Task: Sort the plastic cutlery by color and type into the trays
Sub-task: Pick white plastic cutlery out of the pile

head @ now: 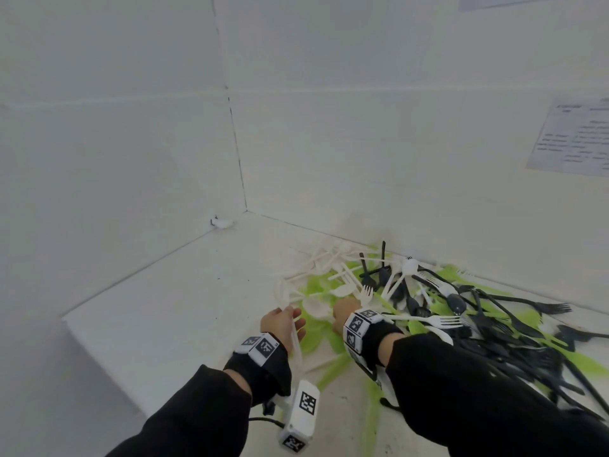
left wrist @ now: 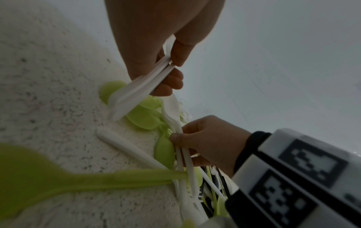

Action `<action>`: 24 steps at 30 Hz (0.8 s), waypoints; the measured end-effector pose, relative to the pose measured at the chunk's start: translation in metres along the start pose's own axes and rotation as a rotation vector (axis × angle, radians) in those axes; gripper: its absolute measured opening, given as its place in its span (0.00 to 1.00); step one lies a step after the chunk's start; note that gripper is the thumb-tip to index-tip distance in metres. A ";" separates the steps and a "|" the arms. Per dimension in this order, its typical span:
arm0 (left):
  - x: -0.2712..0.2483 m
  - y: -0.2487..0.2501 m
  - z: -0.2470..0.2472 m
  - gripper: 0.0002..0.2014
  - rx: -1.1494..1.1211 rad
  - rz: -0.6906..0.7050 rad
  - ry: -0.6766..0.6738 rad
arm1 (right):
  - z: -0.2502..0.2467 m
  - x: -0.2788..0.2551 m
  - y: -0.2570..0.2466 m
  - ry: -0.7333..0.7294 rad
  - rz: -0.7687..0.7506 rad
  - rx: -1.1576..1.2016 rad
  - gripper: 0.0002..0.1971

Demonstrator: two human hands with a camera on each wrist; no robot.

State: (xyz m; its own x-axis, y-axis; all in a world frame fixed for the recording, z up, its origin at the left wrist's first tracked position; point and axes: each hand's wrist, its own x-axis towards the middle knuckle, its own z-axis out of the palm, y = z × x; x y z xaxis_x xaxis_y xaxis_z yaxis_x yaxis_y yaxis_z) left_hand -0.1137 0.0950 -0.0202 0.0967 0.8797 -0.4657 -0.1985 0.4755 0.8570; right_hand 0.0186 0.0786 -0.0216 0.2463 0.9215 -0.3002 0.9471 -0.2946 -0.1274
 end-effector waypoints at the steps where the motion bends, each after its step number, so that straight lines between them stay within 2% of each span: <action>1: 0.001 -0.002 0.000 0.13 0.004 -0.004 -0.008 | -0.001 -0.002 0.001 -0.010 0.015 0.042 0.14; 4: 0.002 -0.004 0.002 0.12 0.011 0.008 -0.031 | -0.012 -0.004 0.008 0.042 0.044 0.158 0.11; 6: 0.003 -0.004 0.007 0.10 0.013 0.012 -0.070 | -0.025 -0.006 0.016 0.101 0.061 0.301 0.14; 8: -0.002 -0.004 0.020 0.04 -0.002 0.021 -0.121 | -0.037 -0.011 0.022 0.149 0.048 0.462 0.15; 12: -0.007 -0.009 0.049 0.14 0.024 -0.007 -0.201 | -0.045 -0.027 0.028 0.134 0.027 0.556 0.21; 17: -0.017 -0.024 0.078 0.14 0.120 0.004 -0.312 | -0.030 -0.043 0.042 0.197 0.135 0.536 0.23; 19: -0.016 -0.033 0.089 0.14 0.181 0.021 -0.277 | -0.025 -0.053 0.052 0.210 0.164 0.574 0.22; 21: -0.017 -0.038 0.098 0.17 0.254 -0.002 -0.319 | -0.022 -0.062 0.063 0.210 0.183 0.627 0.21; 24: -0.028 -0.047 0.112 0.20 0.227 -0.094 -0.436 | -0.016 -0.074 0.078 0.227 0.228 0.696 0.20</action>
State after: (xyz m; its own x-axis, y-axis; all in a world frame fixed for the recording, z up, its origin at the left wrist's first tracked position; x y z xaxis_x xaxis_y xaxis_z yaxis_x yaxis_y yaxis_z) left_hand 0.0018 0.0495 -0.0229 0.5125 0.7316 -0.4495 0.0438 0.5005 0.8646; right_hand 0.0771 -0.0084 0.0055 0.5275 0.8261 -0.1984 0.5385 -0.5057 -0.6740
